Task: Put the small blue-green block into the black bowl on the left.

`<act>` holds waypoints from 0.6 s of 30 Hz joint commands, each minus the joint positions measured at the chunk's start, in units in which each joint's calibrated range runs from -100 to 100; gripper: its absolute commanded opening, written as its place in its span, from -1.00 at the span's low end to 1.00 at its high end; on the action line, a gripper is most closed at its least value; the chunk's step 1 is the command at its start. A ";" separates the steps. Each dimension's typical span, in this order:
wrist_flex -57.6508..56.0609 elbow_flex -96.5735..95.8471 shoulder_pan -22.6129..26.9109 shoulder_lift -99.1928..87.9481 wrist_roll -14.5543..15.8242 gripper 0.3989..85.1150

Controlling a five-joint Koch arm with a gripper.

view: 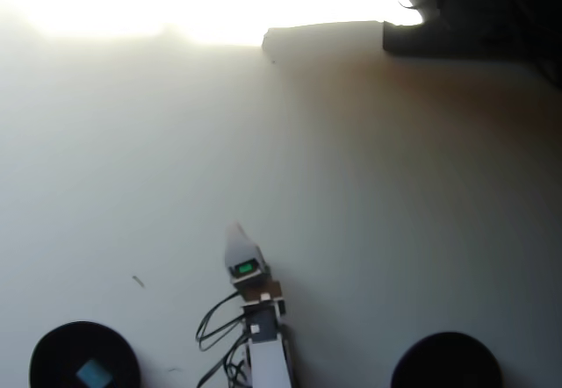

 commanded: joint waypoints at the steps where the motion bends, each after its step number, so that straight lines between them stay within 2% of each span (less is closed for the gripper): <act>1: 9.94 -2.57 -2.20 0.28 0.63 0.12; 5: 14.72 -4.42 -7.28 7.25 1.37 0.12; 9: 17.97 -4.42 -9.87 13.67 1.90 0.13; 18: 18.86 -8.58 -7.91 14.64 1.90 0.13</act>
